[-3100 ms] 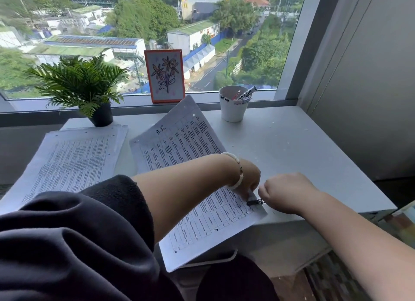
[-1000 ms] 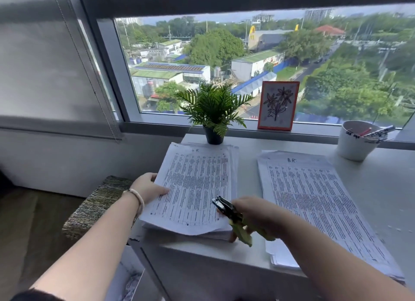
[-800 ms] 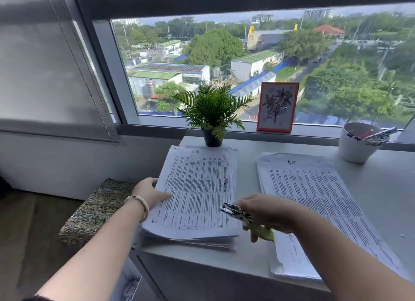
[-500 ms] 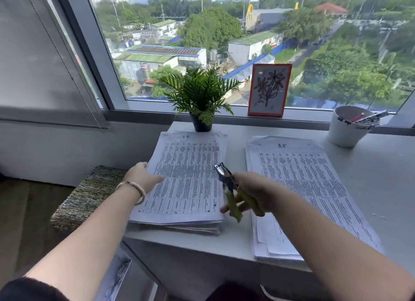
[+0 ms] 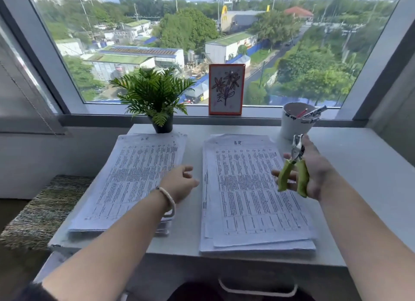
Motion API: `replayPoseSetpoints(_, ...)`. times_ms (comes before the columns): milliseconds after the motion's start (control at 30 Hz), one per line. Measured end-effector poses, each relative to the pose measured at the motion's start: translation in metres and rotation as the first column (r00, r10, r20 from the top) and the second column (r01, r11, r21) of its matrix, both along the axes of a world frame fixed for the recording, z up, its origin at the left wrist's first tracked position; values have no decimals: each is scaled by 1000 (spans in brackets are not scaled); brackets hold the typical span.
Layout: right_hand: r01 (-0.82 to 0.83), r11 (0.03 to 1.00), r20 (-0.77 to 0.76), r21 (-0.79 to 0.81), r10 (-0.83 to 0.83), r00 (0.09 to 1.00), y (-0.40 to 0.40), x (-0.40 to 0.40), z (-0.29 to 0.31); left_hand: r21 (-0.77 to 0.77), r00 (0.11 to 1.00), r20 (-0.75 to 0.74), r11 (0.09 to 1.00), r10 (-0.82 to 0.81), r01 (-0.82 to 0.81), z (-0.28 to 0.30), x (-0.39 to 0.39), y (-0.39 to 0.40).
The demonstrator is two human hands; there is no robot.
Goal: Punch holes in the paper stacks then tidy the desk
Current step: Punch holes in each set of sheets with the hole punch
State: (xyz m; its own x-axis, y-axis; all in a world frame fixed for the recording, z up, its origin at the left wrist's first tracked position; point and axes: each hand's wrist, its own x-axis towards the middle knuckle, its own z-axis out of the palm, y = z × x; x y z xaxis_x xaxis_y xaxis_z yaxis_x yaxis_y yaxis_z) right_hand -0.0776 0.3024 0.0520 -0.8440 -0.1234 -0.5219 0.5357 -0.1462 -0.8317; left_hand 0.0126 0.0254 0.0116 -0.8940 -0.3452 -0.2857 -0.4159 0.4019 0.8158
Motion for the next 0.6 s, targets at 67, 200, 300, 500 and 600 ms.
replayPoseSetpoints(67,4,1000,36,23,-5,999,13,3,-8,58,1000,30,998,-2,0,-2,-15,20)
replayPoseSetpoints(200,-67,998,70,-5,67,995,20,13,-18,-51,1000,16,998,23,-22,-5,-27,44)
replayPoseSetpoints(300,-95,995,48,-7,96,994,20,18,-22,-114,1000,-8,993,7,-8,-9,-22,53)
replayPoseSetpoints(500,-162,983,-15,83,164,986,13,24,-31,-310,999,21,950,-35,40,-13,-13,70)
replayPoseSetpoints(600,-174,980,-19,93,177,984,12,25,-31,-402,998,34,913,-57,65,-20,-14,73)
